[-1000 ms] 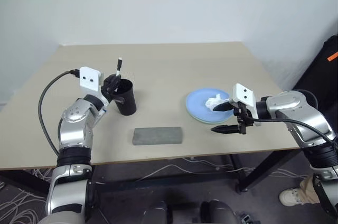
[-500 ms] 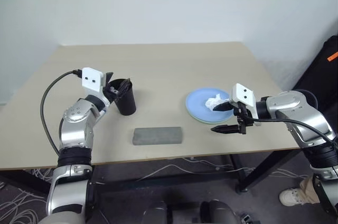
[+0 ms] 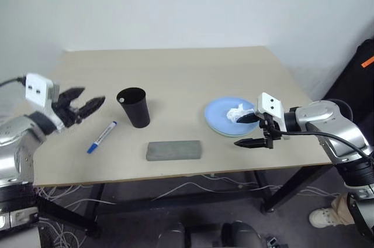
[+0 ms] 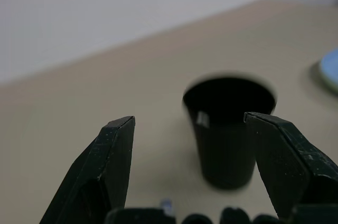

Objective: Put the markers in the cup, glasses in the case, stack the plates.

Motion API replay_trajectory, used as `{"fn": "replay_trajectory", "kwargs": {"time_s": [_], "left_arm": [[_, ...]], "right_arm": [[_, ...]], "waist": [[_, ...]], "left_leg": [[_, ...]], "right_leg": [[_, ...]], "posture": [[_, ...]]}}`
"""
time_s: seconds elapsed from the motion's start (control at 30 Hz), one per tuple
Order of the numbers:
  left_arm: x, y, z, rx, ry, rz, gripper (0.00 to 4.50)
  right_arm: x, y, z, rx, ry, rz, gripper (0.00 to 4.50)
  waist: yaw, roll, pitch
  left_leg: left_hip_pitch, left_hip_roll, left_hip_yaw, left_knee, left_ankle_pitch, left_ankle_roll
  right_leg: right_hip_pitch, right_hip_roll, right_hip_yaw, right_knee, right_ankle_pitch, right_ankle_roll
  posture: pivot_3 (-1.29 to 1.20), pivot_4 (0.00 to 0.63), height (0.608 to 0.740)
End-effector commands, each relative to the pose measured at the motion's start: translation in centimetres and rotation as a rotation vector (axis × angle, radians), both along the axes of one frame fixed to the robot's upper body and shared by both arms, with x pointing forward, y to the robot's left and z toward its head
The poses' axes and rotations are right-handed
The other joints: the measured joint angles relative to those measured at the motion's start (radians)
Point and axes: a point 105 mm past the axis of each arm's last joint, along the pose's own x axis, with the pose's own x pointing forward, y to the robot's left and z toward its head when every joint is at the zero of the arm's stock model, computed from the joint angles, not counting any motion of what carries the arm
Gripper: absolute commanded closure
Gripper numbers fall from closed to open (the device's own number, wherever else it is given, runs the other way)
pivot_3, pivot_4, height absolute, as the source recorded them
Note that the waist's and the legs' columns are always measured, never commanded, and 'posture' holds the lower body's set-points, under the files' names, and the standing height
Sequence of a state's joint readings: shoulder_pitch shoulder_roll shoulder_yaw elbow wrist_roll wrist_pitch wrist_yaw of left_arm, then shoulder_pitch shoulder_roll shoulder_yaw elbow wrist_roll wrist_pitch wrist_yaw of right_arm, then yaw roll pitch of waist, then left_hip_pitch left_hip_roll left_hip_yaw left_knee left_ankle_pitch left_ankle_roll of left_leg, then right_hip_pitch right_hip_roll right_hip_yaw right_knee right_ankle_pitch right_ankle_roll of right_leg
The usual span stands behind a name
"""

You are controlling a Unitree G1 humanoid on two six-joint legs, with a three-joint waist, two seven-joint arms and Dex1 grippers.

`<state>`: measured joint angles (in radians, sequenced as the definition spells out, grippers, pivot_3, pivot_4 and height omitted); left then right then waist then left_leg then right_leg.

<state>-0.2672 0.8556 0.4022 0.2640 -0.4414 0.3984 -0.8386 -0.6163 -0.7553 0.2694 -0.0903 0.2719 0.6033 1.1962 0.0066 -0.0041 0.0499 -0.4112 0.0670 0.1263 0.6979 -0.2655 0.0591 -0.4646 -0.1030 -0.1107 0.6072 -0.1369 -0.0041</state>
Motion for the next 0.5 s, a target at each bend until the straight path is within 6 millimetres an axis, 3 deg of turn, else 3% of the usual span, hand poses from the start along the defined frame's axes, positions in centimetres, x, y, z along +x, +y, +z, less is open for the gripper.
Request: {"fn": "replay_trajectory", "kwargs": {"time_s": [0.03,0.2,0.4,0.5], "left_arm": [[-0.1,1.4,-0.5,-0.016,0.002,0.061,1.03],[0.5,1.8,-4.4,-0.024,0.07,0.125,1.03],[1.8,2.2,-7.5,0.015,0.177,0.192,1.03],[2.4,2.0,-8.1,0.03,0.224,0.189,1.03]], "right_arm": [[0.1,0.2,1.3,0.014,-0.044,0.008,0.44],[0.1,0.3,1.3,0.017,-0.042,0.008,0.44],[0.0,0.2,1.2,0.017,-0.042,0.0,0.44],[0.0,0.2,1.2,0.019,-0.042,-0.003,0.44]], "waist": [[0.001,0.0,0.0],[0.0,-0.001,0.0],[-0.002,-0.002,0.0],[-0.003,-0.002,0.0]], "left_leg": [[0.0,0.001,0.0,0.0,0.0,0.0],[-0.001,0.001,0.001,-0.001,0.0,0.0],[-0.001,-0.002,0.002,-0.002,0.0,0.0],[-0.001,-0.002,0.002,-0.002,0.0,0.0]], "right_leg": [[0.0,0.0,0.0,0.0,0.0,0.0],[0.0,-0.001,0.0,0.0,0.0,0.0],[0.0,0.0,0.0,0.0,0.0,0.0],[-0.001,0.0,0.0,0.0,0.0,0.0]], "posture": [[0.0,0.0,0.737],[0.0,0.0,0.737],[0.0,0.0,0.737],[0.0,0.0,0.737]]}}
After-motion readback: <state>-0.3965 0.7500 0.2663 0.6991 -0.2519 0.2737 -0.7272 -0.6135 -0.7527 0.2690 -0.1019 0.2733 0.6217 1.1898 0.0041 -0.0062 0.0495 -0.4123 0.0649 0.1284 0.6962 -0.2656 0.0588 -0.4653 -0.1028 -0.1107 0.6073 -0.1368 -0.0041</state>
